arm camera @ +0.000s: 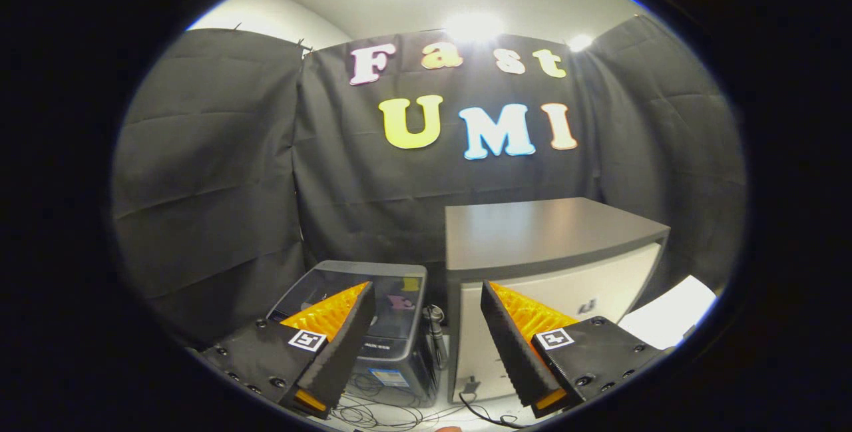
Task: Put the clothes into the washing machine and then close the washing machine lid.
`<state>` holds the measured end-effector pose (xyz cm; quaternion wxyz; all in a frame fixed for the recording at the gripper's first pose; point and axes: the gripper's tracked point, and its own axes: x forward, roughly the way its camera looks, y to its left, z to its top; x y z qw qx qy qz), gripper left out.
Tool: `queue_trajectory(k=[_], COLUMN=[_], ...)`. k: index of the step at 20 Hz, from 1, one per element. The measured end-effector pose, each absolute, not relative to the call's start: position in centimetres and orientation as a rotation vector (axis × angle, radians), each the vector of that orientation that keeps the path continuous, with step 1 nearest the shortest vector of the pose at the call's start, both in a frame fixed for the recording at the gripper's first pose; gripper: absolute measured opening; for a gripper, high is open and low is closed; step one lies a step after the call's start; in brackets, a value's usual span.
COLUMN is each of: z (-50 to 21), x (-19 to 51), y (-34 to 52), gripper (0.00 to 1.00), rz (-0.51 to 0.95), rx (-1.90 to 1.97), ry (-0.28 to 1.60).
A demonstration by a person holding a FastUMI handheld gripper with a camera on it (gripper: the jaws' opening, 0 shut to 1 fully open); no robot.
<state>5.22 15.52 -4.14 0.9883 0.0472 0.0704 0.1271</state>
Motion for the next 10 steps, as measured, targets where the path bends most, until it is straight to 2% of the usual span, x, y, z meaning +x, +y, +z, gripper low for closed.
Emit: queue_trajectory(k=[5,10], z=[-1.9,-3.1], x=[2.8,0.7], y=[7.2,1.7], gripper=[0.98,0.98], rz=[0.2,0.135], rx=[0.051,0.136], ry=[0.047,0.025])
